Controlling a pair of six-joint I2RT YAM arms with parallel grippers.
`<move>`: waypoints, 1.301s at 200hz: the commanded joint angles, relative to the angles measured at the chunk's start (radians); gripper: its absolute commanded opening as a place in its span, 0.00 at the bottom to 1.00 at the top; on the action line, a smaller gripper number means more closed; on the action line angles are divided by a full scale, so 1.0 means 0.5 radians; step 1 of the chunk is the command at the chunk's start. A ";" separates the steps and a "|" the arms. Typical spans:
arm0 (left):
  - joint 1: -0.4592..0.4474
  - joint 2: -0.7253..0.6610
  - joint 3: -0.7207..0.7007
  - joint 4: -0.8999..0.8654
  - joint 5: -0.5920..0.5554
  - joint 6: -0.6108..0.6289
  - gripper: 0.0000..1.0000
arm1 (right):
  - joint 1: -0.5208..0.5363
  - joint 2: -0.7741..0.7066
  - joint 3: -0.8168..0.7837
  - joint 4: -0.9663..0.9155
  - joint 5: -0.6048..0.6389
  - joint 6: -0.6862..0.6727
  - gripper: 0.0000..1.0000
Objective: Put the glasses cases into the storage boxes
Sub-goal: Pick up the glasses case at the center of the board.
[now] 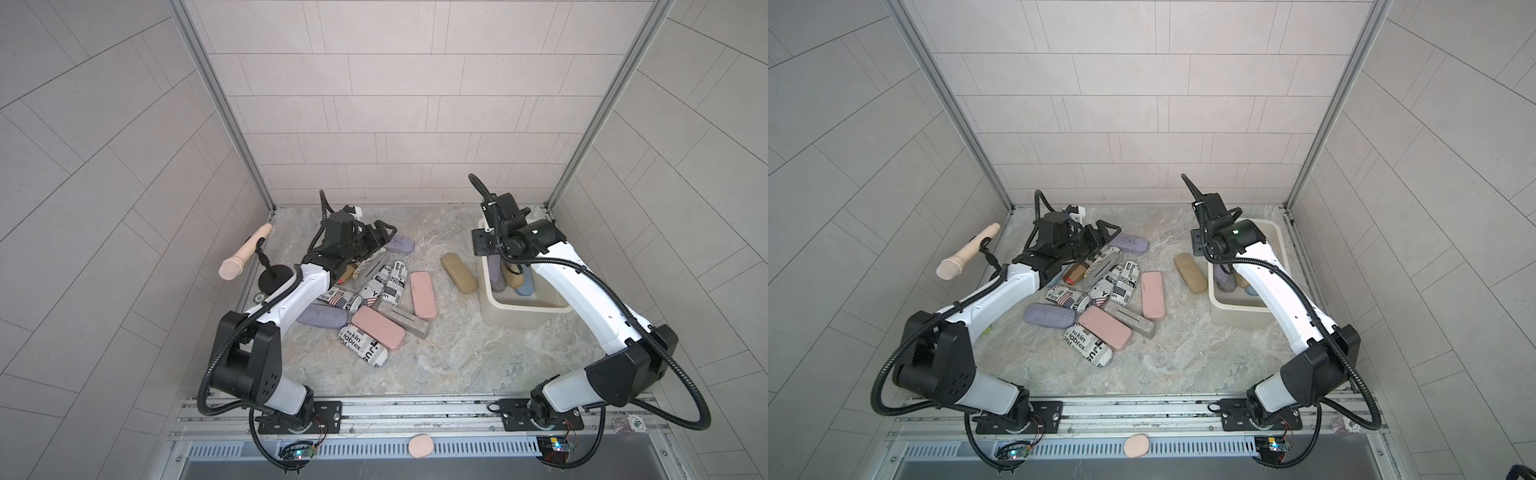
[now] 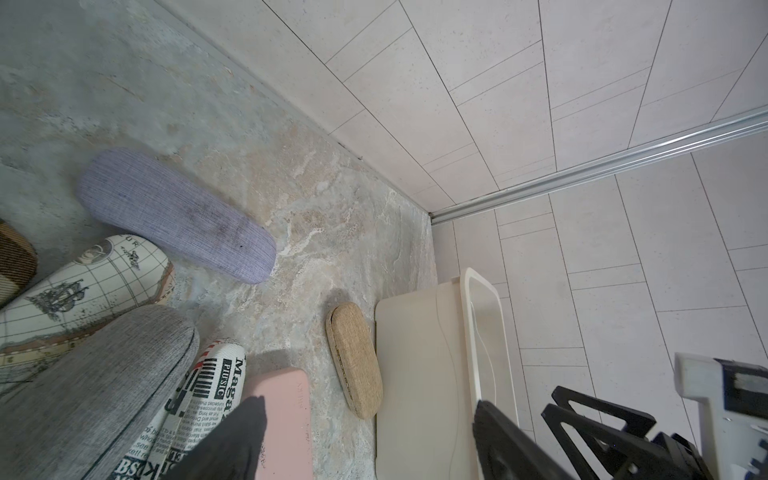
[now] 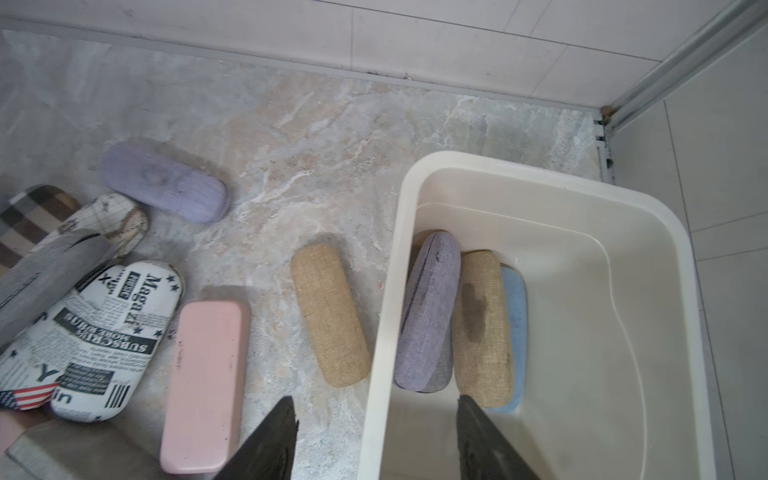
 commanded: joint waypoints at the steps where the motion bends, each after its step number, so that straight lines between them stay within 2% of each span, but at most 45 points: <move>1: 0.018 -0.068 0.071 -0.020 -0.034 0.030 0.86 | 0.070 -0.039 -0.002 -0.014 -0.014 0.058 0.63; 59: 0.061 -0.101 0.051 -0.026 -0.083 0.016 0.86 | 0.317 0.006 0.004 0.063 -0.055 0.083 0.62; 79: 0.106 -0.112 0.040 -0.039 -0.118 -0.002 0.86 | 0.413 0.076 -0.017 0.078 -0.041 0.040 0.62; 111: 0.180 -0.125 0.035 -0.087 -0.182 0.002 0.86 | 0.450 0.255 0.003 0.033 -0.098 0.158 0.61; 147: 0.248 -0.101 0.052 -0.125 -0.175 0.006 0.86 | 0.506 0.432 -0.058 0.087 -0.155 0.403 0.69; 182: 0.292 -0.079 -0.034 0.160 -0.042 -0.156 0.86 | 0.525 0.465 -0.219 0.278 -0.228 0.511 0.77; 205: 0.323 -0.048 -0.025 0.166 -0.016 -0.185 0.86 | 0.529 0.550 -0.267 0.360 -0.320 0.591 0.78; 260: 0.375 -0.032 -0.008 0.121 -0.029 -0.138 0.86 | 0.536 0.694 -0.321 0.476 -0.342 0.663 0.83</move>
